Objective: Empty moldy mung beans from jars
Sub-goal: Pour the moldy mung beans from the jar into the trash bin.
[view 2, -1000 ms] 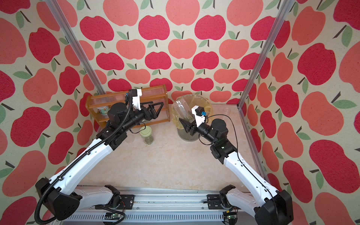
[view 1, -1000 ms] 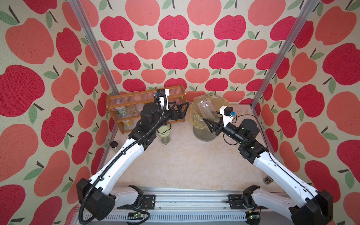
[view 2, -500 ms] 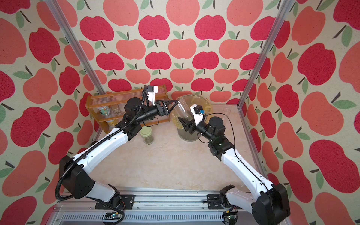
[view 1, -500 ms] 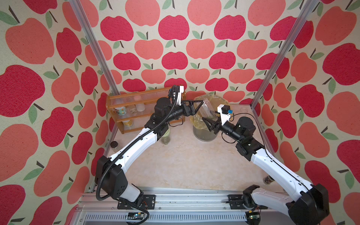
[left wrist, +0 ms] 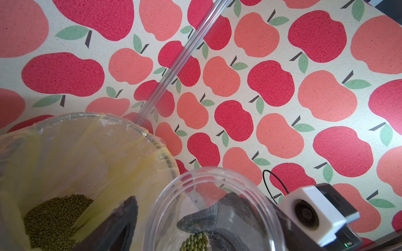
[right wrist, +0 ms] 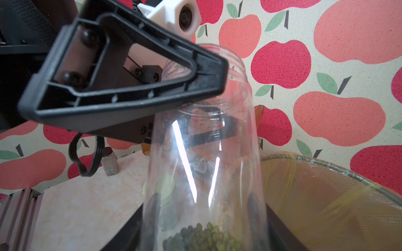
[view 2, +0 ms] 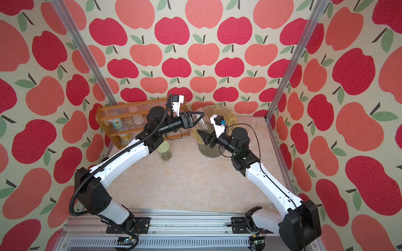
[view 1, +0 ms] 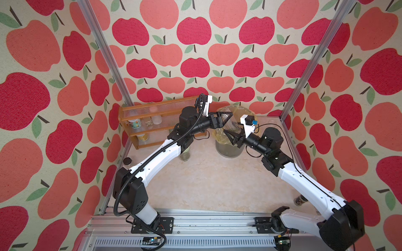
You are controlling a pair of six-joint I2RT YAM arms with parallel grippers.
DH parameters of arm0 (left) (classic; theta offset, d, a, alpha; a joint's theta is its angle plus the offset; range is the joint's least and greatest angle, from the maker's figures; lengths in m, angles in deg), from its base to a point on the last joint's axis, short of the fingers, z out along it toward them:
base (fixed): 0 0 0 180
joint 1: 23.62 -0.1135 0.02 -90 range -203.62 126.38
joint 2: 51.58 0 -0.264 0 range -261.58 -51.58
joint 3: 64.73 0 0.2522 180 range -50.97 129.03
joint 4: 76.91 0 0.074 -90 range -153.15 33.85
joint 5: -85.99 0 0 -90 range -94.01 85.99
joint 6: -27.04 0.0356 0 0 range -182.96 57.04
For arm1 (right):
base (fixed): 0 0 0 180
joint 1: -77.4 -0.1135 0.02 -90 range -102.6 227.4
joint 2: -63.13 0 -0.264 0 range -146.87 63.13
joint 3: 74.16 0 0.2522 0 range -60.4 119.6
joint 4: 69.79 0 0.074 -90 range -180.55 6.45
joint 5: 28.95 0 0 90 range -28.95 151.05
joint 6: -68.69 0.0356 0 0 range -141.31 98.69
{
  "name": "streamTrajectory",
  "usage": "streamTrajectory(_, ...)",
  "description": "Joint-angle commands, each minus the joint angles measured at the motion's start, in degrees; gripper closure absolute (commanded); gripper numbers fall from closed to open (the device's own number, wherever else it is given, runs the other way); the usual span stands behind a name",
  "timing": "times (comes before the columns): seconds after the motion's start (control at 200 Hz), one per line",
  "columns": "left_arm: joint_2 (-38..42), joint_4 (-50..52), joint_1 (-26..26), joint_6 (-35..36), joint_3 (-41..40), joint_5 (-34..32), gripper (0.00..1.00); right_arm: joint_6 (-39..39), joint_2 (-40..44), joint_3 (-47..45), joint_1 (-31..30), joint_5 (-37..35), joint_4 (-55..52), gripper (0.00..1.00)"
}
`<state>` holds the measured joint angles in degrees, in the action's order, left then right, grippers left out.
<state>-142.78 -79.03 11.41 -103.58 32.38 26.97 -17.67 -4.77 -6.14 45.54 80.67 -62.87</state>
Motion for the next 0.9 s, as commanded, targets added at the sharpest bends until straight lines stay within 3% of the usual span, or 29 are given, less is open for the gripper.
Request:
streamTrajectory(0.0, -2.0, 0.9, -0.4, -0.4, 2.0, 0.9, 0.19, -1.5, -0.2, 3.0, -0.4, 1.1, 1.2, 0.6)
streamTrajectory(0.225, -1.8, 3.8, -0.8, 0.7, 3.7, 2.1, 0.48, -1.7, -2.1, 4.3, -0.5, 0.0, 0.5, 0.58)
streamTrajectory(0.45, -0.1, 9.0, -1.3, 2.8, 5.7, 0.7, 0.51, -1.2, -2.3, 3.3, -0.4, -1.4, 3.1, 0.49)
streamTrajectory(0.74, 0.2, 9.2, -4.9, -3.2, 5.3, 0.4, 0.53, -1.9, -1.1, 0.4, -0.4, -0.2, 9.2, 0.35)
streamTrajectory(0.895, 0.0, 8.1, -5.7, -5.1, 6.1, 1.5, 0.54, -2.5, -0.9, -1.7, -0.4, 0.6, 14.3, 0.33)
